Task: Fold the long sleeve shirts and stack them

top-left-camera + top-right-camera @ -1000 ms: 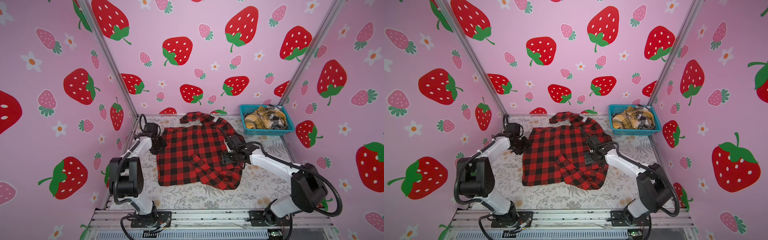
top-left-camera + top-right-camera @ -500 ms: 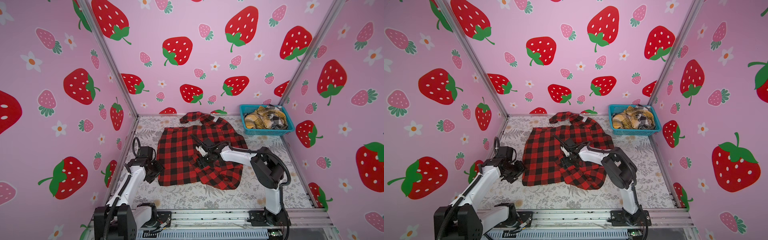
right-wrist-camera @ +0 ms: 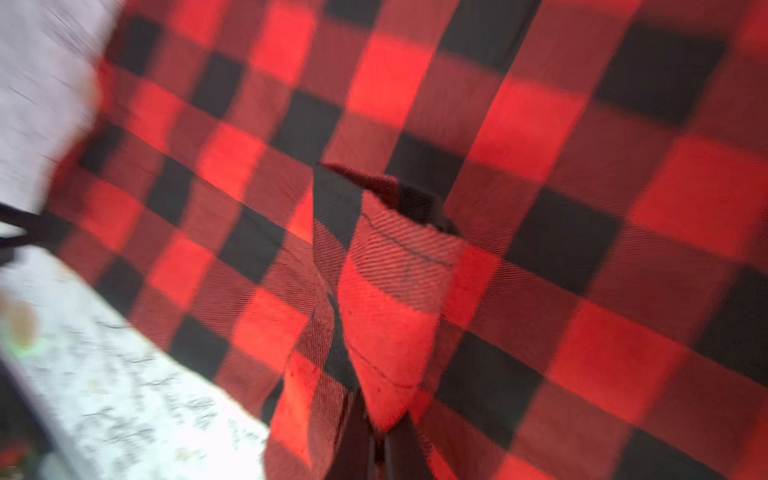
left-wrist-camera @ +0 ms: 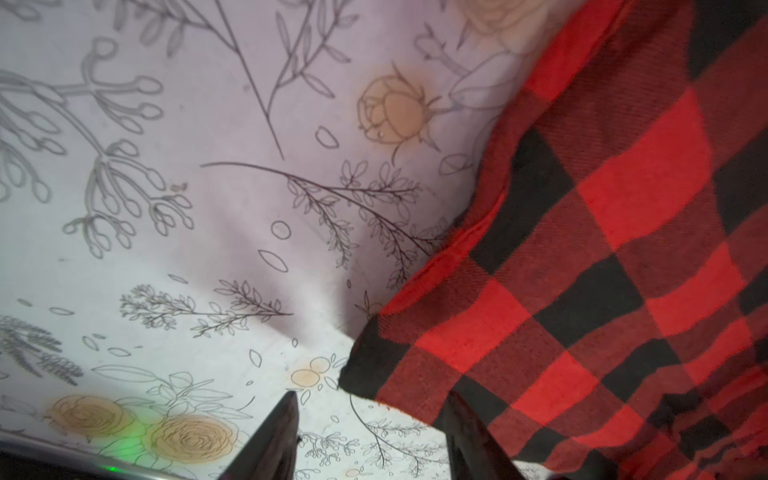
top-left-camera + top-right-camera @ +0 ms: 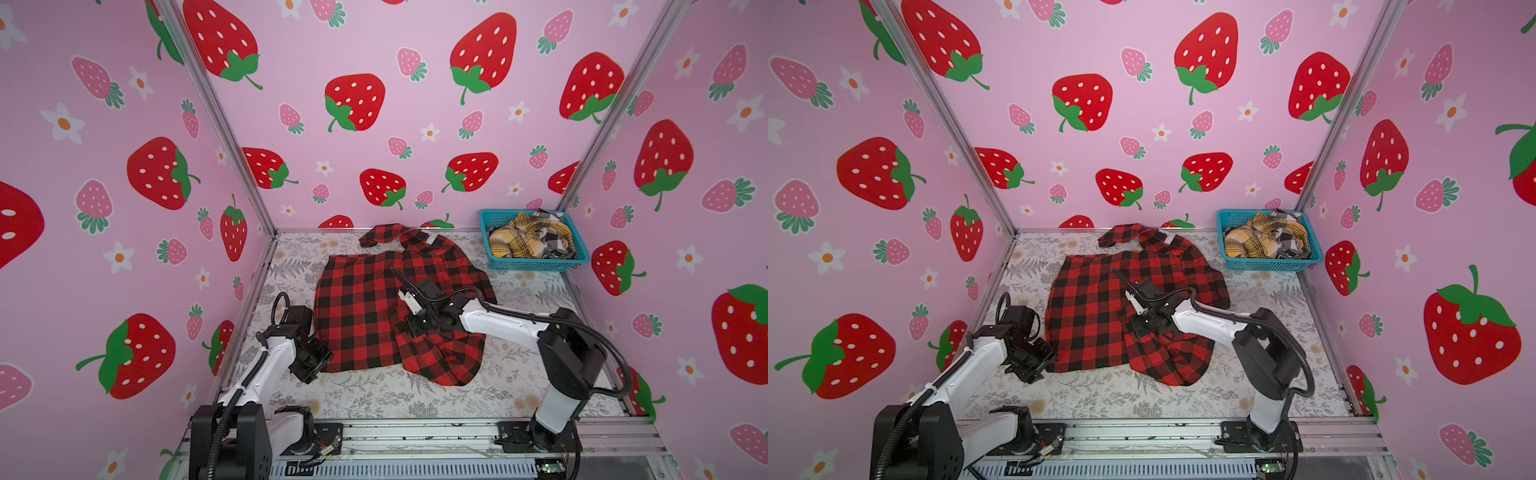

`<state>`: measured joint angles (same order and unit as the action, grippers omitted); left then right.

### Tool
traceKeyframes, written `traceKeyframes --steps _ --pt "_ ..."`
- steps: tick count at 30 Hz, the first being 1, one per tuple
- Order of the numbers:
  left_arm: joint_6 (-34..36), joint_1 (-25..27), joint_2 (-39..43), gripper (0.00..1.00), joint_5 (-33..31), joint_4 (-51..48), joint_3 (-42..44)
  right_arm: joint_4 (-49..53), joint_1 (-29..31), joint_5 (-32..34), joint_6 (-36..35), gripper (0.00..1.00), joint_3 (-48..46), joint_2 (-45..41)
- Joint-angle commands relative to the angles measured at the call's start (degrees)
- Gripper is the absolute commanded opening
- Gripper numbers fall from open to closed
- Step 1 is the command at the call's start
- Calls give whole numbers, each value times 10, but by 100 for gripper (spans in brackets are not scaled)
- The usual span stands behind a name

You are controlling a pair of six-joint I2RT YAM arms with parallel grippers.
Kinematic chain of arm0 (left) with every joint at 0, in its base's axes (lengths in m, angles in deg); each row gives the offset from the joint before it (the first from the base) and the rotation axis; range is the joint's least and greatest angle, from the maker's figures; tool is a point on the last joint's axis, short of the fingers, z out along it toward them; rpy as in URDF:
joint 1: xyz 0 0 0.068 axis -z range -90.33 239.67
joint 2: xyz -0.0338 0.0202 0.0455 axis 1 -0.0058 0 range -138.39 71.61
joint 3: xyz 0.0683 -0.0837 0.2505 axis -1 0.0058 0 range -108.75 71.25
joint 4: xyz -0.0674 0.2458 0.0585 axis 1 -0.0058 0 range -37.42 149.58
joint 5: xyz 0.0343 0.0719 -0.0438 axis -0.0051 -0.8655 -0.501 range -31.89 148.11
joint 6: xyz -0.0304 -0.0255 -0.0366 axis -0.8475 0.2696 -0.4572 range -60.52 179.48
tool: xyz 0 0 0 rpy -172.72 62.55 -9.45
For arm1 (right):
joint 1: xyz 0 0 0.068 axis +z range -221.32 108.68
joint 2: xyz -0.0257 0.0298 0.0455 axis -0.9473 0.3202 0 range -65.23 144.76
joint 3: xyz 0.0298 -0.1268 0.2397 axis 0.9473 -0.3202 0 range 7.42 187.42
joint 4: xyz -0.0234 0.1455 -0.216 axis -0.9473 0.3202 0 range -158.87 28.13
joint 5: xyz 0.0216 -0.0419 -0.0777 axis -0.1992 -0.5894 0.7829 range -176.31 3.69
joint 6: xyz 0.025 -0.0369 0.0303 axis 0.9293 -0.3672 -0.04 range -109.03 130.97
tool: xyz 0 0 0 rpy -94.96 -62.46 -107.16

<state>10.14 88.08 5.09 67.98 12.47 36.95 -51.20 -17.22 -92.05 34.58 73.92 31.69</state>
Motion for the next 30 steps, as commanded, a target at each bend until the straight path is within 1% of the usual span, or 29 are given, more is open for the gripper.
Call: traceKeyframes --steps 1,2,4,6,8,10,13,15,17,18,22,24,26,30 --pt "-17 1 -16 49 -8 8 15 -1 0 33 32 0 -36 -79" --pt "-16 1 -23 46 -7 14 15 3 -3 44 39 0 -51 -105" --pt "-13 2 -33 33 -8 19 12 10 -15 62 54 0 -78 -156" --pt "-6 1 -39 22 -13 19 3 32 -40 84 69 0 -106 -218" --pt "1 0 -42 13 -17 16 -6 50 -80 95 80 0 -129 -279" --pt "7 -2 -46 0 -17 13 -14 67 -132 94 88 0 -147 -342" --pt "18 -5 -48 0 -37 14 -22 93 -218 104 84 0 -160 -426" --pt "22 -7 -48 0 -41 15 -28 114 -261 116 80 0 -163 -462" --pt "25 -9 -50 0 -47 17 -33 130 -294 119 78 0 -166 -476" --pt "26 -11 -52 0 -50 15 -37 135 -304 120 76 0 -168 -481" --pt "34 -18 -60 0 -54 15 -51 150 -326 161 83 0 -178 -503" --pt "39 -21 -65 0 -56 15 -56 165 -340 178 91 0 -179 -498" --pt "43 -23 -71 0 -56 16 -58 175 -356 177 97 0 -183 -482" --pt "46 -24 -76 0 -52 26 -50 193 -382 209 103 0 -184 -458"
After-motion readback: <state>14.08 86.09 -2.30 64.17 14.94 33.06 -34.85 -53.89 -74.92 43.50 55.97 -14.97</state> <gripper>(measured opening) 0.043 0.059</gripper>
